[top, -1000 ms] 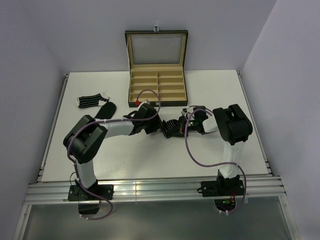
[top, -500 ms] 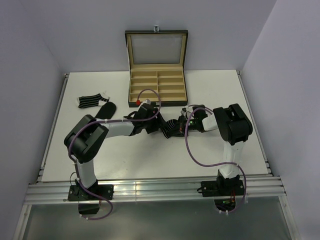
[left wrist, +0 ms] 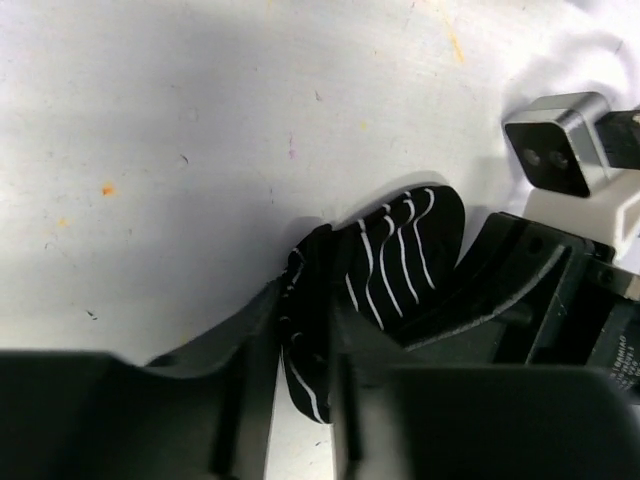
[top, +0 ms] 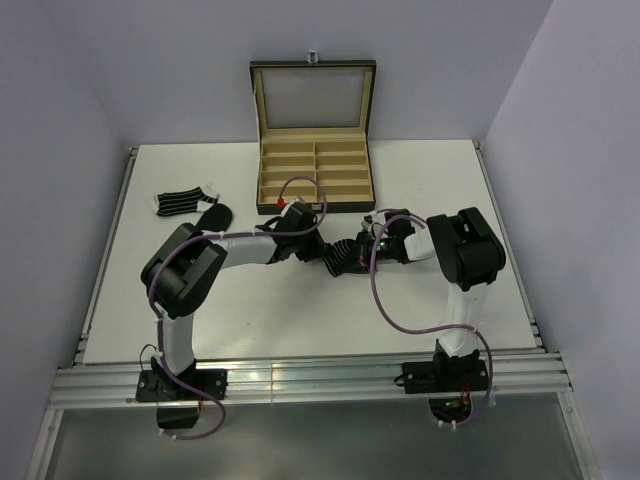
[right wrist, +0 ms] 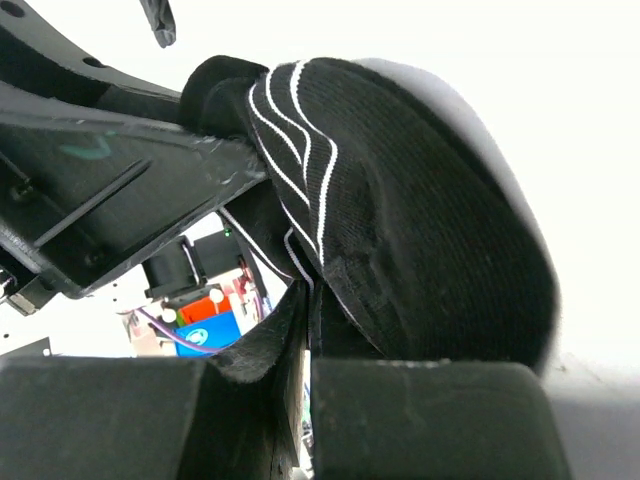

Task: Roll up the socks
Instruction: Roll the sock at the center of the board.

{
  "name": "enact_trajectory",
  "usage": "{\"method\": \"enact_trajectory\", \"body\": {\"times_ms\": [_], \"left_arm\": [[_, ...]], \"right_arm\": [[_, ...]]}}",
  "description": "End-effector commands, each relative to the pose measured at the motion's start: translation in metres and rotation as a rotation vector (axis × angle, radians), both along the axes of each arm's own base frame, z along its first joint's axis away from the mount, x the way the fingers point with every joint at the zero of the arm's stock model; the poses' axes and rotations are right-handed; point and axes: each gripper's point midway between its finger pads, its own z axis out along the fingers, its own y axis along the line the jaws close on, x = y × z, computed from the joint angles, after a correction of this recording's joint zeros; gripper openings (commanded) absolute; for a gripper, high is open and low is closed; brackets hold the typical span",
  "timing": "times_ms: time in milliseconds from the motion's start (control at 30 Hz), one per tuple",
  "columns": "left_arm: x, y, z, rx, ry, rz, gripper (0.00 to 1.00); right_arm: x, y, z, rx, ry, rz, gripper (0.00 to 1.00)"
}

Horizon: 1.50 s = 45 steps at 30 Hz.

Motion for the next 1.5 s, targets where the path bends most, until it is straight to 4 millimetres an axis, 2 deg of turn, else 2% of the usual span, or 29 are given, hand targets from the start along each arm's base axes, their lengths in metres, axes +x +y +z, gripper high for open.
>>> {"method": "enact_trajectory", "body": {"times_ms": [0,33,133,200,233,267,333,367,400,467,500,567,600,667,733,800,967,1300,1467], "left_arm": [[-0.034,0.032,-0.058,0.204,0.159,-0.018,0.27],[-0.034,0.033,-0.058,0.211,0.16,-0.021,0.21],[-0.034,0.034,-0.055,0.237,0.153,-0.031,0.14],[-0.031,0.032,-0.05,0.251,0.137,-0.032,0.12],[-0.033,0.034,-0.051,0.27,0.143,-0.038,0.11],[-0.031,0.032,-0.047,0.275,0.136,-0.041,0.09],[-0.034,0.035,-0.047,0.308,0.143,-0.05,0.08],[-0.032,0.033,-0.044,0.309,0.136,-0.053,0.08],[-0.032,0.032,-0.043,0.312,0.136,-0.058,0.08],[-0.033,0.033,-0.04,0.328,0.138,-0.063,0.08],[-0.033,0.033,-0.04,0.332,0.141,-0.065,0.08],[-0.032,0.035,-0.037,0.347,0.142,-0.07,0.08],[-0.032,0.035,-0.037,0.351,0.142,-0.072,0.08],[-0.032,0.034,-0.035,0.353,0.143,-0.083,0.08],[-0.031,0.034,-0.035,0.358,0.146,-0.088,0.08],[-0.03,0.035,-0.036,0.359,0.15,-0.09,0.08],[-0.03,0.039,-0.039,0.352,0.165,-0.083,0.08],[-0.029,0.036,-0.039,0.328,0.174,-0.084,0.08],[-0.032,0.033,-0.039,0.304,0.182,-0.081,0.08]], "right_arm": [[-0.001,-0.016,-0.029,-0.157,0.007,-0.048,0.01],[-0.001,-0.016,-0.027,-0.161,-0.007,-0.049,0.03],[0.0,-0.019,-0.02,-0.192,-0.049,-0.051,0.13],[0.003,-0.023,-0.017,-0.238,-0.091,-0.063,0.2],[0.003,-0.024,-0.015,-0.259,-0.114,-0.054,0.27],[0.005,-0.023,-0.003,-0.275,-0.164,-0.053,0.3],[0.011,-0.026,0.003,-0.346,-0.239,-0.06,0.35],[0.007,-0.024,0.007,-0.368,-0.26,-0.047,0.37],[0.015,-0.027,0.019,-0.406,-0.328,-0.075,0.37],[0.012,-0.023,0.027,-0.46,-0.413,-0.052,0.38],[0.016,-0.023,0.04,-0.491,-0.481,-0.068,0.38],[0.02,-0.029,0.043,-0.607,-0.583,-0.074,0.38],[0.012,-0.017,0.044,-0.624,-0.628,-0.036,0.38],[0.015,-0.015,0.053,-0.687,-0.728,-0.048,0.38],[0.008,-0.004,0.055,-0.711,-0.794,-0.027,0.39],[0.008,-0.005,0.051,-0.755,-0.822,-0.037,0.39],[0.001,0.012,0.048,-0.775,-0.885,0.006,0.4],[-0.003,0.031,0.029,-0.777,-0.869,0.077,0.38],[-0.003,0.031,0.017,-0.797,-0.837,0.092,0.38]]}}
